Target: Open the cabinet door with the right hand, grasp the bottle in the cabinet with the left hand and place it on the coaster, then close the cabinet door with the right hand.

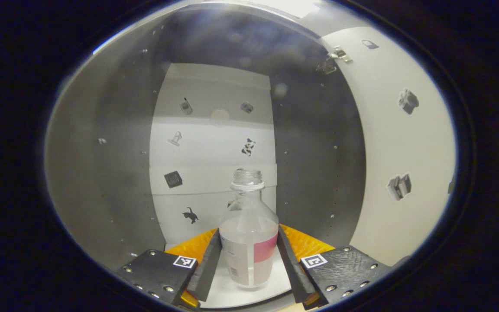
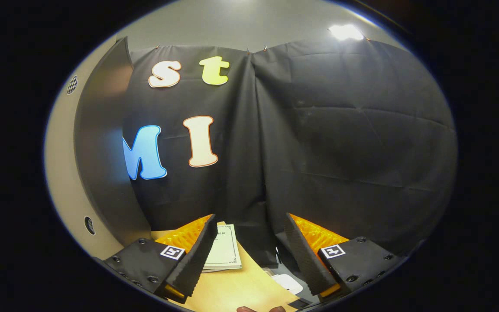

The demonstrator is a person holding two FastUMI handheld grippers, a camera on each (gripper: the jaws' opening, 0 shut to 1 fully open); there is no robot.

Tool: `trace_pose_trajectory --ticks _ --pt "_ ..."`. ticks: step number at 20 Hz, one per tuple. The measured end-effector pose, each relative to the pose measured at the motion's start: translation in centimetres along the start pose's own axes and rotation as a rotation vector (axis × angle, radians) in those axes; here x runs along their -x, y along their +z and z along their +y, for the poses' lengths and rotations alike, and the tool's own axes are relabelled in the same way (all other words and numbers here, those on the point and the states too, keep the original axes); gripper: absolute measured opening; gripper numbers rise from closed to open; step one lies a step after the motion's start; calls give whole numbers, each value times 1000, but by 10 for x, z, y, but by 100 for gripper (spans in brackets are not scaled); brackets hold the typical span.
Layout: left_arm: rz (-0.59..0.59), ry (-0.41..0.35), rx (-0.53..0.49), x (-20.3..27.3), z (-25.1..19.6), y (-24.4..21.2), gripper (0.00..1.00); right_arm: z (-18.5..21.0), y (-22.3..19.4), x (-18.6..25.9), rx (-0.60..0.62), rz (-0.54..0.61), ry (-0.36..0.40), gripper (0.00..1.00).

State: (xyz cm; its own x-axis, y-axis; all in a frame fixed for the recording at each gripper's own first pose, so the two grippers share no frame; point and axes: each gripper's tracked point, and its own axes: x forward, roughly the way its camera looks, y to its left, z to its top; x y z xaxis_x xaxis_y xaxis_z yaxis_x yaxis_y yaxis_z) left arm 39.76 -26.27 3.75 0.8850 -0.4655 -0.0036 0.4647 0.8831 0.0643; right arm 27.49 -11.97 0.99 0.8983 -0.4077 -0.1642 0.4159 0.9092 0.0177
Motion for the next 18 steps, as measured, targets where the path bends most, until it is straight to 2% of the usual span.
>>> trace_pose_trajectory --ticks 4,5,7,13,18 --pt "-41 -8 41 45 1 21 72 11 0 21 -36 -7 27 93" --pt "-45 -10 42 59 4 25 72 11 2 27 -39 -12 28 98" --pt "-56 5 36 90 16 34 73 7 2 42 -36 -26 18 98" --pt "-41 80 -21 187 66 34 72 2 2 87 -60 -41 6 98" --pt "-36 158 -86 259 104 12 73 -3 5 121 -98 -62 0 98"
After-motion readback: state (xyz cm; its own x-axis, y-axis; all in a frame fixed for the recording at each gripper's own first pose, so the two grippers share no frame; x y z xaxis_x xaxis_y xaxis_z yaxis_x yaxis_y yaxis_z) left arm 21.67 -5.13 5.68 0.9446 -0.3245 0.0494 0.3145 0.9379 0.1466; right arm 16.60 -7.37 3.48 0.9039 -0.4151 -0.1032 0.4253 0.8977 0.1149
